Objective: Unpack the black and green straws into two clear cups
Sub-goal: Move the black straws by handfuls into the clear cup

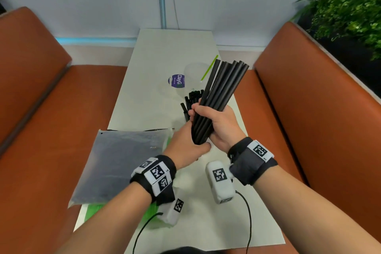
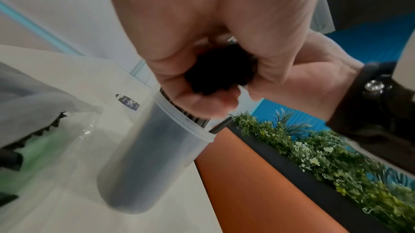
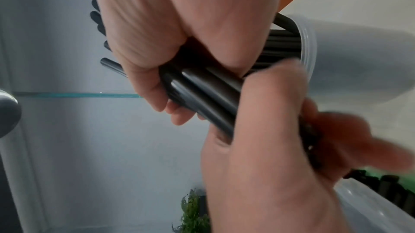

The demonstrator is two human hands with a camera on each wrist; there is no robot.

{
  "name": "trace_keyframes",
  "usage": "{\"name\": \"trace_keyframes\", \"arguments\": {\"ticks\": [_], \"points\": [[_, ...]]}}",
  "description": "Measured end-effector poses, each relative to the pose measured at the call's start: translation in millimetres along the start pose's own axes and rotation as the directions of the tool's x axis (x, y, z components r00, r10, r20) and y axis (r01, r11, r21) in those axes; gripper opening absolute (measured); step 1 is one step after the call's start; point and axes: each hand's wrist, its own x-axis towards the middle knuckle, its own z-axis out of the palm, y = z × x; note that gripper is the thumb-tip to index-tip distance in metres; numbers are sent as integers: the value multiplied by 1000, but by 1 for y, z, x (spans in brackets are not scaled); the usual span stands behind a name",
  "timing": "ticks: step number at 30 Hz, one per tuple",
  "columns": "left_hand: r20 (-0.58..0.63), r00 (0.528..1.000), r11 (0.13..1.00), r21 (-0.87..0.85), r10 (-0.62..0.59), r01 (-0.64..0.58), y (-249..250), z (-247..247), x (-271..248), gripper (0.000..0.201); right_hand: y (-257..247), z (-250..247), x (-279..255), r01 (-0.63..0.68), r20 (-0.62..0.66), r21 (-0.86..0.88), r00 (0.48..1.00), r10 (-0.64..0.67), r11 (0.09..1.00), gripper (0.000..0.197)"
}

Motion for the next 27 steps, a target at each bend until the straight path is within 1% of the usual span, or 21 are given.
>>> {"name": "trace_keyframes", "arguments": {"ticks": [2, 4, 7, 9, 11, 12, 13, 14, 15, 16, 17, 18, 19, 20, 24, 27], "points": [[-11, 1000, 997, 82, -7, 8, -5, -3, 0, 25, -5, -2, 1, -18, -2, 30, 1000, 18, 999, 16], [16, 1000, 986, 164, -24, 21, -10, -9, -2, 22, -16, -8, 6, -22, -48, 111, 999, 27, 994, 10], [88, 993, 968, 246, -79, 55, -14, -19, -6, 21, -32, -20, 14, -12, -106, 253, 994, 40, 967, 9], [95, 991, 959, 275, -93, 63, -15, -25, -6, 22, -35, -24, 17, -1, -107, 278, 994, 32, 960, 7], [92, 993, 965, 257, -77, 51, -13, -30, -7, 27, -34, -25, 18, 29, -119, 300, 993, 8, 954, 7], [85, 995, 983, 183, -51, 35, -13, -31, -7, 33, -34, -24, 18, 50, -133, 316, 991, -8, 947, 8], [57, 998, 999, 40, -32, 30, -12, -34, -9, 44, -35, -23, 18, 72, -148, 336, 989, -23, 939, 8], [3, 999, 987, -153, -50, 50, -8, -37, -10, 55, -37, -23, 19, 93, -165, 359, 986, -35, 929, 9], [-62, 992, 931, -356, -107, 78, -6, -40, -9, 61, -40, -23, 19, 110, -179, 385, 983, -43, 916, 10], [-112, 978, 844, -529, -175, 90, -4, -43, -7, 60, -42, -24, 20, 123, -189, 414, 981, -48, 902, 10], [-150, 959, 759, -645, -240, 89, -2, -45, -6, 56, -43, -24, 21, 134, -197, 441, 979, -50, 887, 10], [-177, 940, 701, -708, -290, 83, -1, -46, -4, 51, -42, -23, 20, 141, -201, 462, 978, -51, 876, 9], [-200, 927, 669, -740, -316, 69, 0, -46, -1, 49, -40, -19, 19, 145, -199, 474, 978, -55, 868, 8], [-218, 922, 664, -746, -319, 53, 1, -44, 1, 47, -37, -14, 18, 147, -188, 480, 980, -62, 865, 8], [-256, 931, 719, -695, -261, 10, 2, -35, 3, 44, -29, -4, 15, 151, -147, 477, 985, -91, 866, 8], [-259, 931, 737, -676, -259, 17, 1, -33, 4, 43, -30, -4, 17, 178, -145, 465, 982, -124, 867, 11]]}}
